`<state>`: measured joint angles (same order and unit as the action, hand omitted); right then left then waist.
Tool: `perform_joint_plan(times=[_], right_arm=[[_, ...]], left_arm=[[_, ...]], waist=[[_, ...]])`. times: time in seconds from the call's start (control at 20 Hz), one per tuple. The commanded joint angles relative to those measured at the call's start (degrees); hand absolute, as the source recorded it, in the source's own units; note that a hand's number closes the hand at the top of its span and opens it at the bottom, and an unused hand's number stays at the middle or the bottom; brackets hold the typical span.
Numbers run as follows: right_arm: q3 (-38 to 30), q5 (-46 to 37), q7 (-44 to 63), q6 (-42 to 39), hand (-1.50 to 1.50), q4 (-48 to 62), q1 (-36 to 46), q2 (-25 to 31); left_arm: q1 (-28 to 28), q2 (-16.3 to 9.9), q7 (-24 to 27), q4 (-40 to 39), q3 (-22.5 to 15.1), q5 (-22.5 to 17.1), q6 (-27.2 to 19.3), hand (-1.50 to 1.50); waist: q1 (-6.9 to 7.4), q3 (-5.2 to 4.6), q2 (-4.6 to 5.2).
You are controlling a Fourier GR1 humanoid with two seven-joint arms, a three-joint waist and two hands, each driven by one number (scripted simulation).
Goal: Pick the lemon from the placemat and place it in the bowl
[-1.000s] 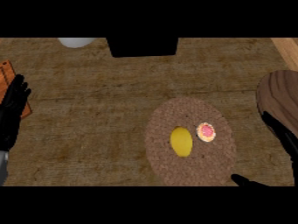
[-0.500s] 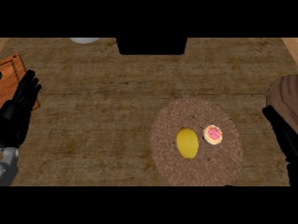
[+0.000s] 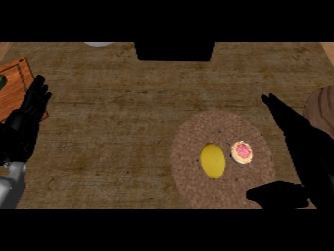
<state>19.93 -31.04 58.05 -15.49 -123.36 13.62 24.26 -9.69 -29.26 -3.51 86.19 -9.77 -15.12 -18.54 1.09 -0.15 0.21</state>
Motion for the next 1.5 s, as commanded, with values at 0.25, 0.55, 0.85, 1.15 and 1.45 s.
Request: perform_joint_plan(times=[0.25, 0.55, 0.85, 1.15, 1.45], right_arm=[[0.6, 10.7, 6.6, -10.5, -1.5, 15.6, 9.8, -4.6], [4.7, 14.1, 11.5, -14.5, -1.5, 22.9, 11.9, -7.2], [8.0, 11.8, 10.6, -14.7, -1.5, 22.8, 9.8, -5.2], [10.3, 0.4, 4.4, -11.2, -1.5, 23.9, 10.4, -5.3], [12.0, -4.3, 3.1, -9.3, -1.5, 30.4, 7.3, -12.7]], left_arm=[[1.1, -0.6, 2.0, -1.9, 2.9, -0.7, 3.4, 0.0], [2.2, 0.6, 0.6, 1.7, 1.3, 1.1, 1.9, 0.0], [2.8, -1.1, -1.0, 3.5, 4.6, 0.0, 3.4, 0.0], [-0.1, 2.8, -1.1, -0.8, 3.2, 3.9, 2.0, 0.0], [1.3, 4.1, -3.8, 3.6, 3.7, 5.8, 2.2, 0.0]], waist=[[-0.15, 0.07, -0.04], [0.3, 0.05, -0.22], [-0.58, 0.11, -0.43], [-1.25, 0.14, -0.26], [-0.86, 0.16, -0.25]])
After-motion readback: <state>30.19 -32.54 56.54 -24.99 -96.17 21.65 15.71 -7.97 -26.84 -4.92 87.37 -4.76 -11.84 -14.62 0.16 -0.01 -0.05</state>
